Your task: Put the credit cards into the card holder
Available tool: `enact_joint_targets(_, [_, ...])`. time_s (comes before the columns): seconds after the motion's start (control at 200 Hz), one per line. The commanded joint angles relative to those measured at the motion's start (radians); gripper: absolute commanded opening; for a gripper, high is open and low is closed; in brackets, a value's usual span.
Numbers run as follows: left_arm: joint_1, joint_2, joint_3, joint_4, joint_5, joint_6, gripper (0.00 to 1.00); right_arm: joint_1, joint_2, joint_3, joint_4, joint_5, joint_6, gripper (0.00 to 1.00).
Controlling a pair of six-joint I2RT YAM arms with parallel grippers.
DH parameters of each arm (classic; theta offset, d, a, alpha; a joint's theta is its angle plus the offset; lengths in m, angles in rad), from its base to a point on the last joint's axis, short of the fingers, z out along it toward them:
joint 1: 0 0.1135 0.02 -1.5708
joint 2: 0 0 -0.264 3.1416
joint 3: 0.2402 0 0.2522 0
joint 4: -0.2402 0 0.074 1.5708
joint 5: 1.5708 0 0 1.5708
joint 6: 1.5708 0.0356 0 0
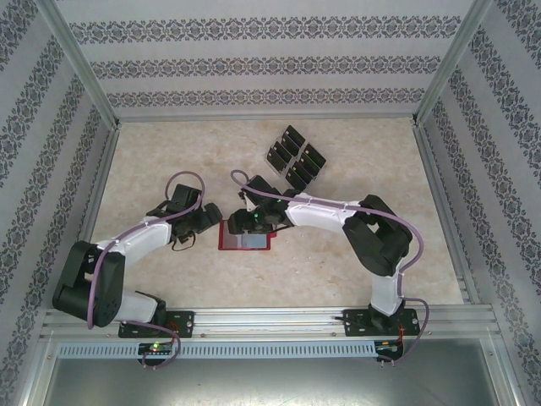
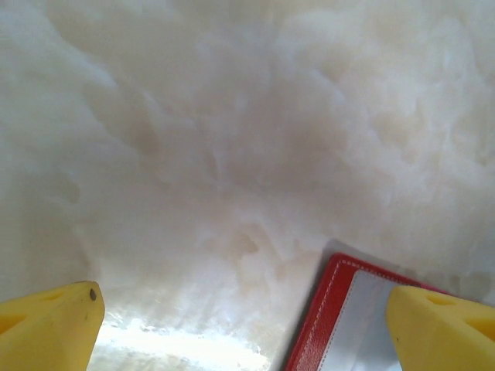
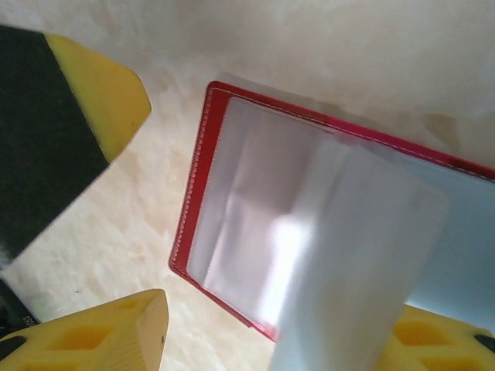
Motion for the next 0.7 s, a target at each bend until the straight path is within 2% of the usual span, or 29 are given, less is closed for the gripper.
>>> enact_joint_targets(0.0, [0.054, -0.050, 0.035, -0.046, 0.009, 0.034, 0.95, 0.020, 0.046, 0.076, -0.030, -0.042, -0.001, 0.59])
enact_joint_targets(0.14, [0.101, -0.082, 0.058, -0.076, 0.024, 0.055, 0.95, 0.042, 0.112, 0.181, -0.084, -0.074, -0.027, 0.59])
enact_joint_targets(0.335, [0.119, -0.098, 0.073, -0.104, 0.035, 0.066, 0.95, 0.053, 0.178, 0.261, -0.122, -0.090, -0.043, 0.59])
enact_joint_targets(0.699, [0.108, -0.055, 0.071, -0.128, 0.159, 0.140, 0.93, 0.042, -0.021, 0.031, -0.046, 0.001, -0.045, 0.60])
